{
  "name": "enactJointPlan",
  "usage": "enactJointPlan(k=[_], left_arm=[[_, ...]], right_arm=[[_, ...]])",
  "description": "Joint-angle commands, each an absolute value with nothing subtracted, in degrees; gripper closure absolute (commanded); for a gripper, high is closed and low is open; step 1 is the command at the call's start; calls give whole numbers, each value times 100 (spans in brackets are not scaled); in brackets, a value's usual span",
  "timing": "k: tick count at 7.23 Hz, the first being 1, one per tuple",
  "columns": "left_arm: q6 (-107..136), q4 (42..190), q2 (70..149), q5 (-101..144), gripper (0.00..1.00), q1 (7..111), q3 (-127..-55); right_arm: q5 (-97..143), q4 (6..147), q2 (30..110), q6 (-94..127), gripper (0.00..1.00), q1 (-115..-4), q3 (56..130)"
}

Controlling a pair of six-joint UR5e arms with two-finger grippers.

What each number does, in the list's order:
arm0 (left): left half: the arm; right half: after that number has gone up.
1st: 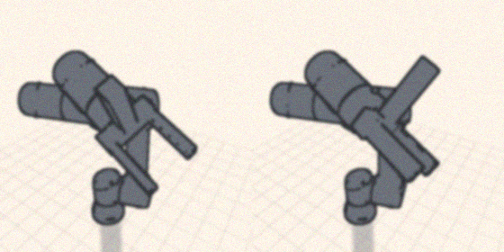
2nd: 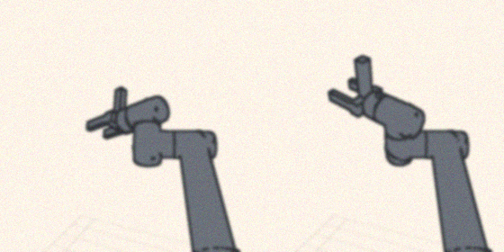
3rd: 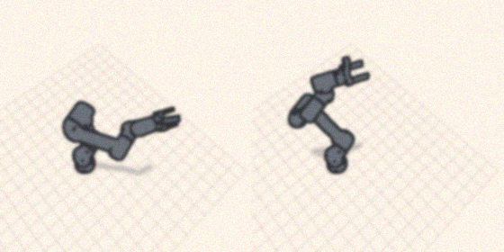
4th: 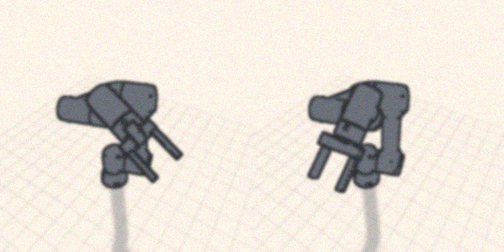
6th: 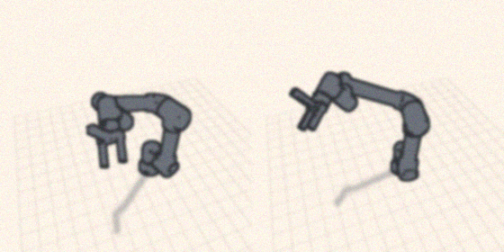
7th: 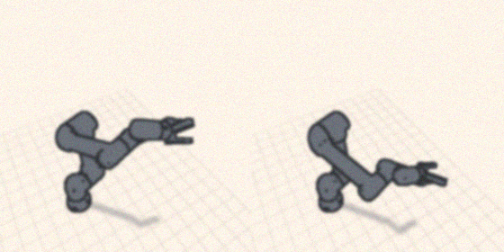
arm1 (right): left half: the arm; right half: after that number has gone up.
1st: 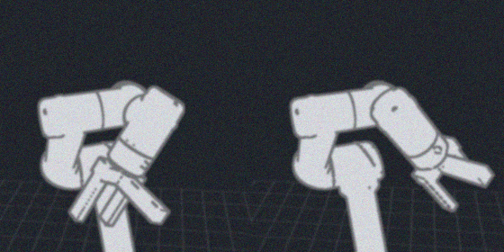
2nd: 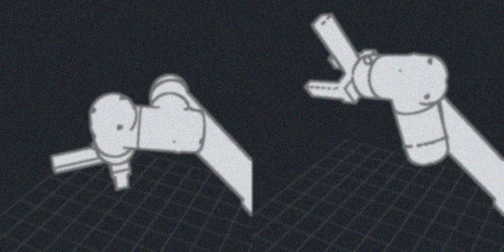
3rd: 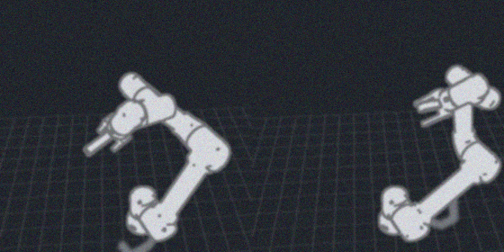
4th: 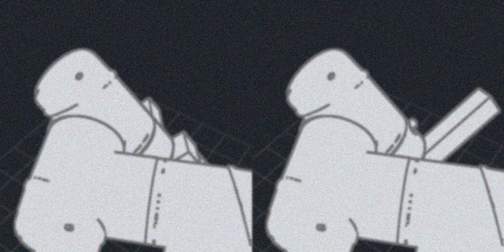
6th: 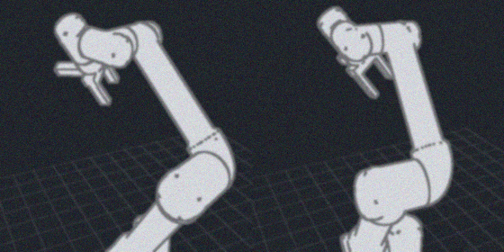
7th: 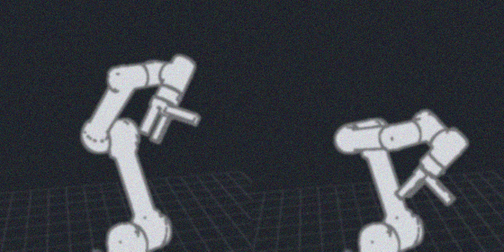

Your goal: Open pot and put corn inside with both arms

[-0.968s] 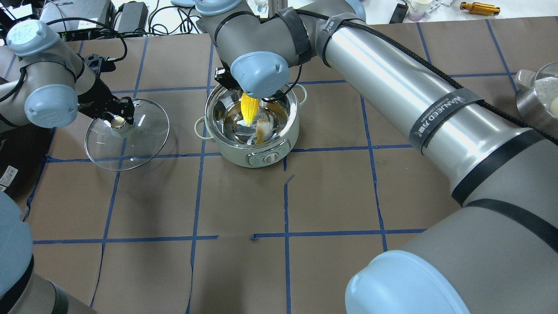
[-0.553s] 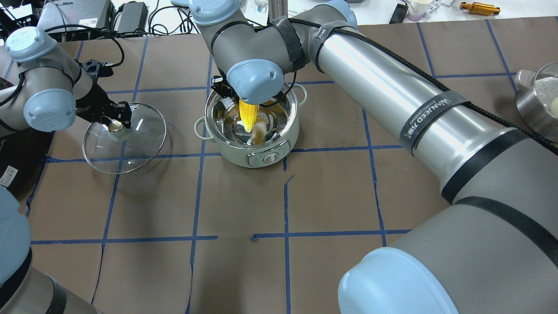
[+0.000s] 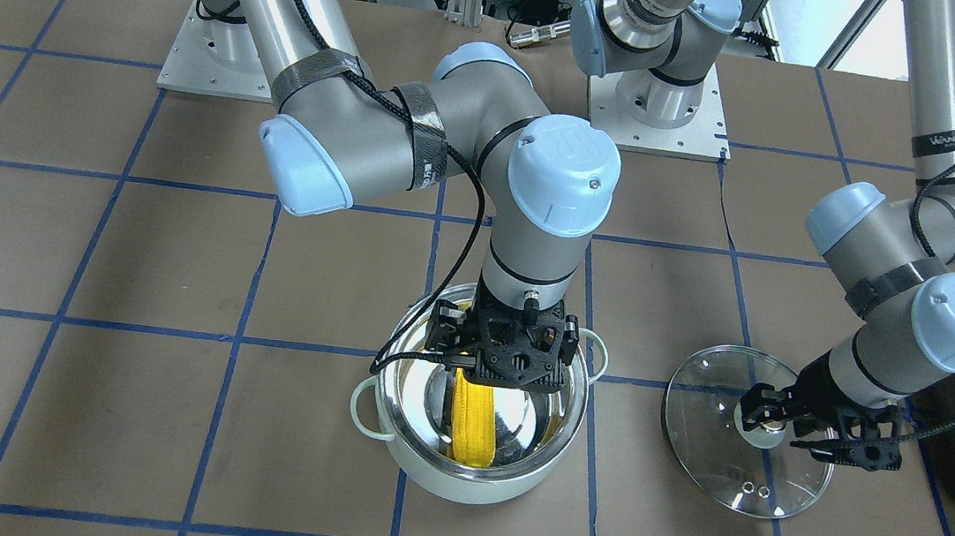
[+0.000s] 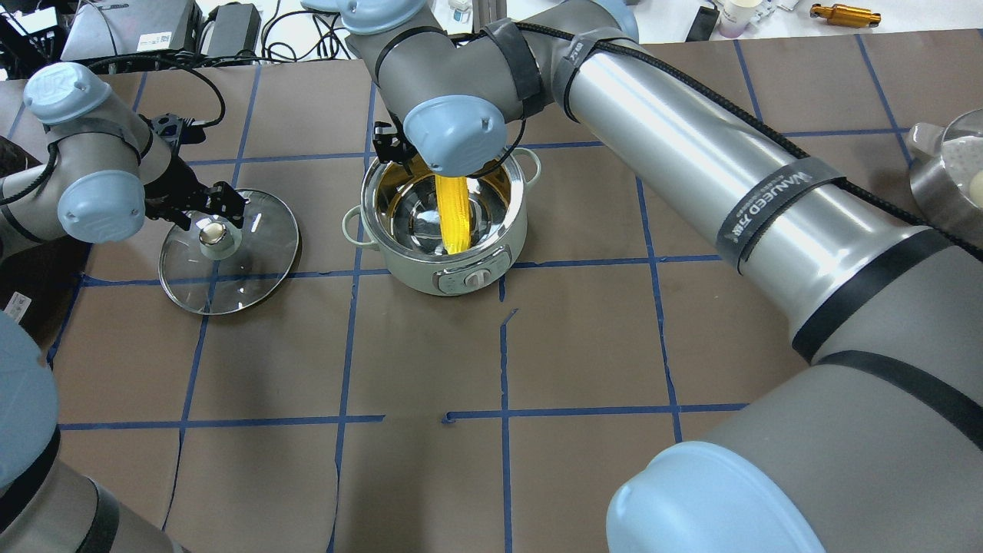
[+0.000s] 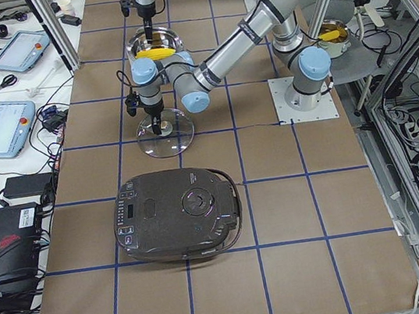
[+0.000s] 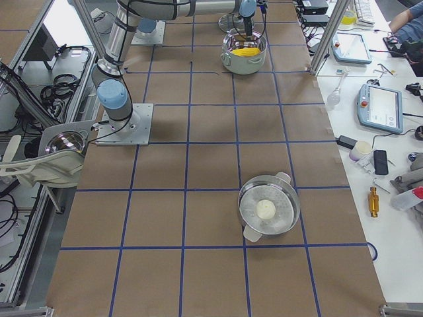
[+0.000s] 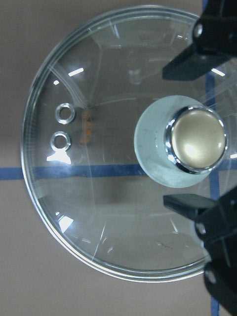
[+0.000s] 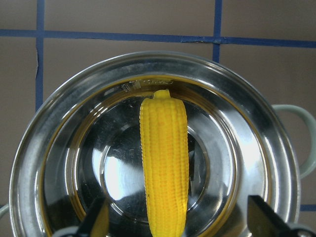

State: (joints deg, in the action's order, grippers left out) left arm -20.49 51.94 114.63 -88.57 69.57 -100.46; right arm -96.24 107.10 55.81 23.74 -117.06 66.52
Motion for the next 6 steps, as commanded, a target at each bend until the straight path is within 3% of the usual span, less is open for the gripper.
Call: enactJointPlan(k=[1, 3, 6], left_arm=[[-1803, 5351, 11138, -8859, 5, 7127, -9915], [-817, 6366, 10559, -8850, 2, 7843, -9399], [15, 9000, 9758, -8868, 0, 8875, -7940]], right_arm=[[-9450, 9885, 6054, 2013, 0, -11297, 6706], [-9088, 8926, 6824, 2013, 0, -10638, 6898], [-9053, 8841, 7925, 999, 0, -9574, 8055]])
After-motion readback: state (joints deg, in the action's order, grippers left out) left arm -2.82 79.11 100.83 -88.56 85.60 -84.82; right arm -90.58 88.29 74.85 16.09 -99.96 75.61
